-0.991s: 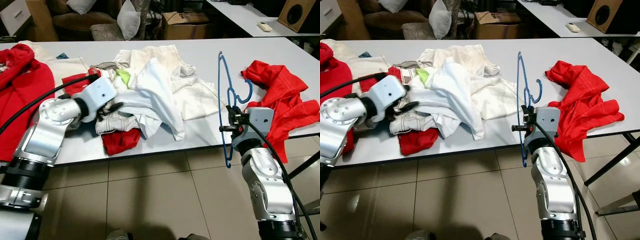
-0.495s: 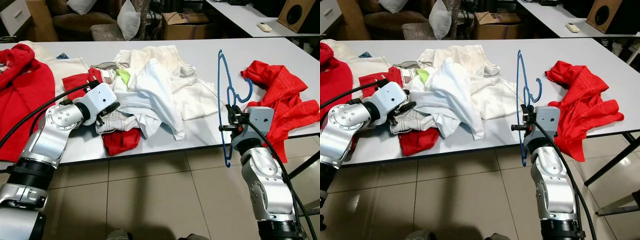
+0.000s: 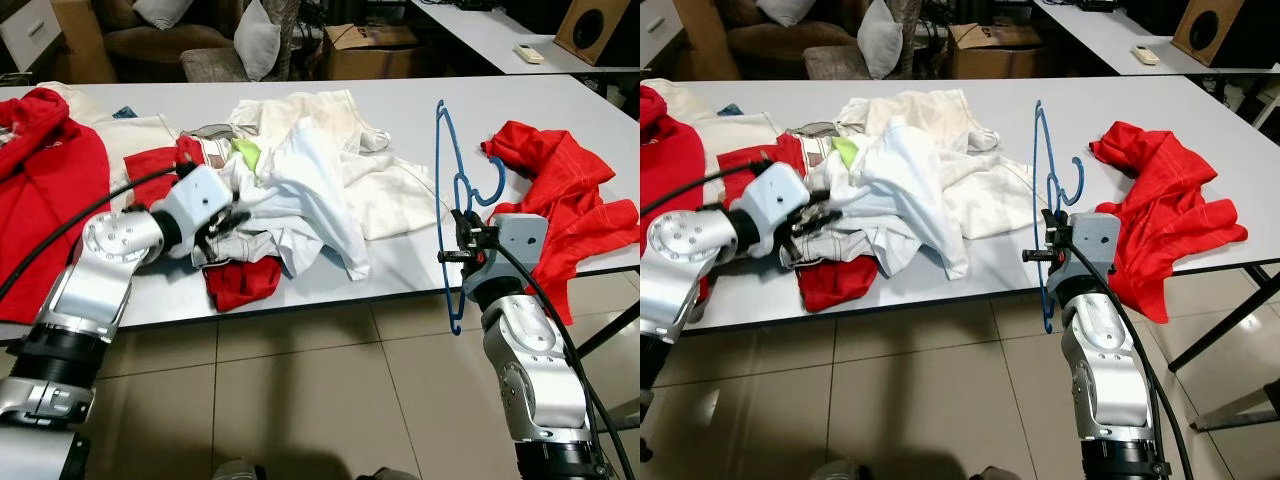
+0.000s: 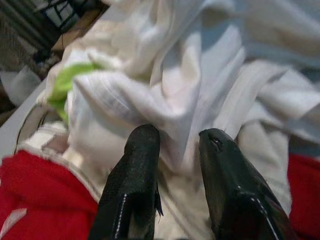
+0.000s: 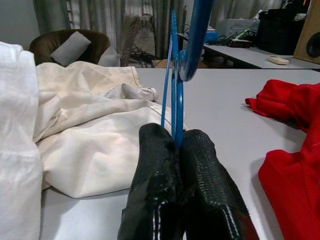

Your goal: Hang hanger

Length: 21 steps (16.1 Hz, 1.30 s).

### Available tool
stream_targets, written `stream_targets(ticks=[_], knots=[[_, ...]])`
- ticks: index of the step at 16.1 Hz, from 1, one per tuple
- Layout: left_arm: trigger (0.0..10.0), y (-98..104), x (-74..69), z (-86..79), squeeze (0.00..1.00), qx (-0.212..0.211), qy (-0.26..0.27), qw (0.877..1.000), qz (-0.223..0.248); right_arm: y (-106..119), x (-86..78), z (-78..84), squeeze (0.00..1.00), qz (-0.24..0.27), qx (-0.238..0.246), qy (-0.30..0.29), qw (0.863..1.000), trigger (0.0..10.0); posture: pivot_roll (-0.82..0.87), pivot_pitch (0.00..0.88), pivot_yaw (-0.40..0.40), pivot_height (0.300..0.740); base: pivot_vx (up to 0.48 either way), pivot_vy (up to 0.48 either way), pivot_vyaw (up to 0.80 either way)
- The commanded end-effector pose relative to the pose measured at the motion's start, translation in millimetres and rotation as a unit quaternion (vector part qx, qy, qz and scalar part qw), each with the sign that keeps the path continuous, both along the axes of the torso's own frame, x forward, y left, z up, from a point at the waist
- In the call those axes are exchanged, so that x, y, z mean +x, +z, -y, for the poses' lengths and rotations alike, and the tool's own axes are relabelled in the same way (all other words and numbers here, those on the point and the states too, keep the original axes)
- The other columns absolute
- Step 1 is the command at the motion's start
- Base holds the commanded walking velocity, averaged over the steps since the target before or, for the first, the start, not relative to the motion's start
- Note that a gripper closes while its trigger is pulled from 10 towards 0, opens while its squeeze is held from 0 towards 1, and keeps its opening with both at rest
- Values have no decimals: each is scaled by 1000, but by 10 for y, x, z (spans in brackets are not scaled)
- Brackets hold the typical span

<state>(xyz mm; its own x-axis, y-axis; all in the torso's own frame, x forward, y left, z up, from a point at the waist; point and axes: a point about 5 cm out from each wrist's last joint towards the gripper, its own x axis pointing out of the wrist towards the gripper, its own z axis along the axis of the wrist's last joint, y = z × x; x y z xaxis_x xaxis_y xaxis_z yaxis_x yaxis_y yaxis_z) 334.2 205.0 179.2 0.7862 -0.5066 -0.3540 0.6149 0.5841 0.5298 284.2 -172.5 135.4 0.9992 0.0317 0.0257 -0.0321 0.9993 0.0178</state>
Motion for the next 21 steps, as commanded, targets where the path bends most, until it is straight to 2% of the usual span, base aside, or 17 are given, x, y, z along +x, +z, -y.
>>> stream_targets(ticks=[1, 2, 4, 5, 6, 7, 8, 9, 10, 14, 15, 16, 18, 19, 20, 21], knots=[[10000, -56, 11, -32, 0, 20, 16, 1000, -6, 19, -17, 2, 0, 2, 8, 1, 1000, 10000, -53, 0, -32, 740, 0, 0, 0], [10000, -80, 25, -36, 0, 17, 28, 999, -7, 19, -17, 0, 0, 2, 8, 2, 1000, 10000, -54, 0, -32, 740, 0, 0, 0], [10000, -69, 39, 23, 0, -41, 34, 999, -8, 19, -19, 4, 0, 2, 8, 1, 1000, 10000, -54, 0, -32, 740, 0, 0, 0], [8863, -41, 49, 66, 0, -86, 35, 996, -5, 20, -19, 8, 0, 2, 8, 1, 1000, 10000, -55, 0, -32, 740, 0, 0, 0], [6941, -34, 51, 79, 0, -102, 35, 994, -5, 21, -20, 9, 0, 2, 8, 1, 1000, 10000, -54, 0, -33, 740, 0, 0, 0], [4549, -32, 53, 105, 0, -135, 34, 990, -8, 23, -20, 5, 0, 2, 8, 1, 1000, 10000, -54, 0, -34, 740, 0, 0, 0], [2824, -50, 51, 121, 0, -152, 35, 988, -16, 23, -18, 5, 0, 2, 8, 2, 1000, 10000, -53, 0, -35, 740, 0, 0, 0], [2039, -69, 48, 124, 0, -151, 36, 988, -19, 23, -17, 5, 0, 2, 8, 2, 1000, 10000, -52, 0, -36, 740, 0, 0, 0], [0, -125, 42, 122, 0, -141, 39, 989, -25, 25, -13, 2, 0, 2, 8, 3, 1000, 10000, -52, 0, -39, 740, 0, 0, 0], [0, -143, 56, 149, 0, -163, 45, 985, -28, 41, -11, -9, 0, 6, 2, 21, 1000, 10000, -52, 0, -38, 740, 0, 0, 0], [0, -84, 57, 206, 0, -197, 31, 980, -26, 78, -45, -20, 0, 16, 1, 56, 998, 10000, -56, 0, -33, 740, 0, 0, 0], [0, 54, 63, 248, 0, -244, 18, 969, -20, 160, -128, -38, 0, 36, 5, 119, 992, 10000, -59, 0, -30, 740, 0, 0, 0], [0, 255, 85, 260, 0, -290, 8, 957, -7, 263, -250, -43, 0, 52, 17, 194, 980, 10000, -59, 0, -28, 740, 0, 0, 0], [0, 439, 127, 252, 0, -330, 9, 944, 8, 321, -347, -32, 0, 53, 12, 246, 968, 10000, -60, 0, -25, 740, 0, 0, 0], [0, 542, 151, 246, 0, -352, 10, 936, 17, 350, -404, -30, 0, 52, 8, 275, 960, 10000, -60, 0, -23, 740, 0, 0, 0], [0, 787, 207, 243, 0, -398, 12, 917, 36, 412, -541, -7, 0, 45, -9, 335, 941, 10000, -58, 0, -18, 740, 0, 0, 0]])
